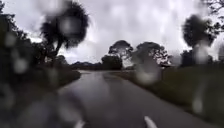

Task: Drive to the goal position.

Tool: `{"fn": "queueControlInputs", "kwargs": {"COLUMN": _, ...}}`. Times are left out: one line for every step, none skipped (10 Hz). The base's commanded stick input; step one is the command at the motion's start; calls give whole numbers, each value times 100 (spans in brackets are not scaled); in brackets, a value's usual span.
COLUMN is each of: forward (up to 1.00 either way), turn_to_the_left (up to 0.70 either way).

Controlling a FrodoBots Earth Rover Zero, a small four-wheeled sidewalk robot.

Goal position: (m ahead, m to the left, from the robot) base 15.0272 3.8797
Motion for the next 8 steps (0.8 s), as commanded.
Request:
{"fn": "queueControlInputs", "kwargs": {"forward": 70, "turn_to_the_left": 0}}
{"fn": "queueControlInputs", "kwargs": {"forward": 70, "turn_to_the_left": 0}}
{"fn": "queueControlInputs", "kwargs": {"forward": 70, "turn_to_the_left": 0}}
{"fn": "queueControlInputs", "kwargs": {"forward": 70, "turn_to_the_left": 0}}
{"fn": "queueControlInputs", "kwargs": {"forward": 70, "turn_to_the_left": 0}}
{"fn": "queueControlInputs", "kwargs": {"forward": 70, "turn_to_the_left": 0}}
{"fn": "queueControlInputs", "kwargs": {"forward": 70, "turn_to_the_left": 0}}
{"fn": "queueControlInputs", "kwargs": {"forward": 70, "turn_to_the_left": 0}}
